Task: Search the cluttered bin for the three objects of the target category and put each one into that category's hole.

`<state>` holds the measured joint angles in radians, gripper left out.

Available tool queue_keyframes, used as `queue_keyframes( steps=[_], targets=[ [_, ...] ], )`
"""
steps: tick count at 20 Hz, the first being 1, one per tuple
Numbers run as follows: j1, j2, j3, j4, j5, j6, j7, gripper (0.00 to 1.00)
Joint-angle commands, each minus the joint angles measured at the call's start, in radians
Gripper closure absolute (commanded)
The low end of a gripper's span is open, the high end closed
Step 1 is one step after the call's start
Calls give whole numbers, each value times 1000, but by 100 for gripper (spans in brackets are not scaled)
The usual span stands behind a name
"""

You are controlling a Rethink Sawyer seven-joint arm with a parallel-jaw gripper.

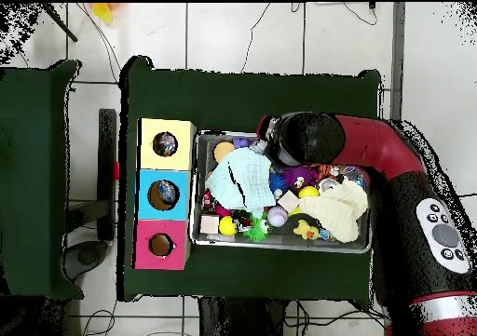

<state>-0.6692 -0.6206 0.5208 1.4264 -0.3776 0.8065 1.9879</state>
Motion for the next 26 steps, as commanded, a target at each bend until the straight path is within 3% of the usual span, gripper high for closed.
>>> queue_keyframes(
  steps=[1, 10, 15, 26],
  targets=[
    [-29, 49, 83, -92, -89, 156, -408, 0],
    [-84, 76, 84, -111, -90, 198, -471, 0],
    [-140, 93, 87, -87, -96, 169, -510, 0],
    [-165, 171, 86, -97, -147, 78, -517, 0]
  ],
)
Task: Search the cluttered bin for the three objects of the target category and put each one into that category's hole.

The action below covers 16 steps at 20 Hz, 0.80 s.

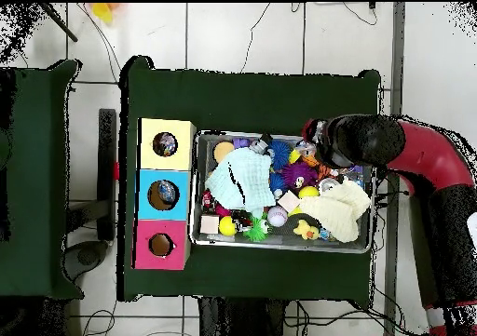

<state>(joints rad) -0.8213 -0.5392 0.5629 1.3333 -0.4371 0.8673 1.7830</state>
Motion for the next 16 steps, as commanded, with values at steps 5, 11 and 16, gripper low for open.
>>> queue_keyframes(
  steps=[5, 11, 16],
  targets=[
    [-7, 113, 50, -3, -101, -24, -273, 0],
    [-14, 113, 61, 16, -104, -44, -253, 0],
    [-21, 125, 73, 4, -101, -45, -257, 0]
  ],
)
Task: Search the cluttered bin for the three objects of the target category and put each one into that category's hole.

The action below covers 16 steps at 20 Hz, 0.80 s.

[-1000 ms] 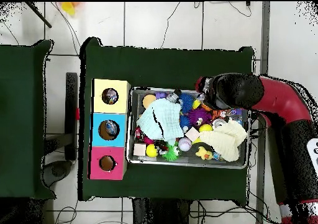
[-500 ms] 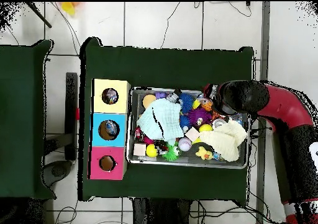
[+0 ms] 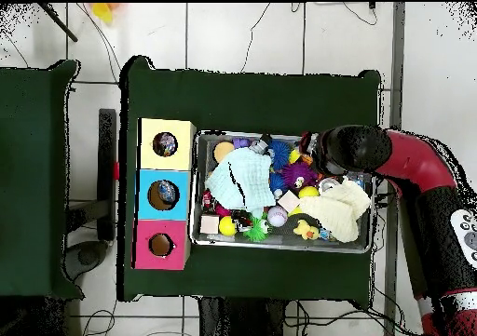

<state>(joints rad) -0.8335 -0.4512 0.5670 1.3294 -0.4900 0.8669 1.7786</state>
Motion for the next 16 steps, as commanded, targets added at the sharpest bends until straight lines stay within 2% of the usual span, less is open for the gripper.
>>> queue_keyframes(
  steps=[1, 11, 16],
  targets=[
    [-10, 40, 70, 10, -48, -51, -250, 0],
    [-20, 36, 96, 10, -58, -83, -257, 0],
    [-15, 36, 106, -22, -57, -55, -278, 0]
  ],
)
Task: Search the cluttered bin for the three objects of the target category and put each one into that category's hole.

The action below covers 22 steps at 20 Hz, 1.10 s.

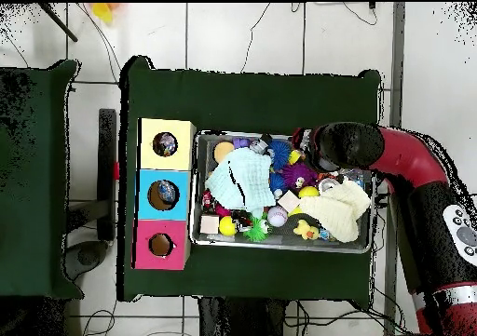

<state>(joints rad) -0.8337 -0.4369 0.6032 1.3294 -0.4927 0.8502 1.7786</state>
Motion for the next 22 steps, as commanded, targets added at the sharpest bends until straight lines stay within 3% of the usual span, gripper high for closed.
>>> queue_keyframes(
  steps=[1, 9, 14, 22],
  targets=[
    [-13, 21, 70, -27, -54, -33, -281, 0],
    [-30, 18, 74, -1, -66, -58, -279, 0],
    [-37, -8, 68, -46, -68, 43, -339, 0],
    [-71, 1, 76, -62, -90, 52, -393, 0]
  ],
)
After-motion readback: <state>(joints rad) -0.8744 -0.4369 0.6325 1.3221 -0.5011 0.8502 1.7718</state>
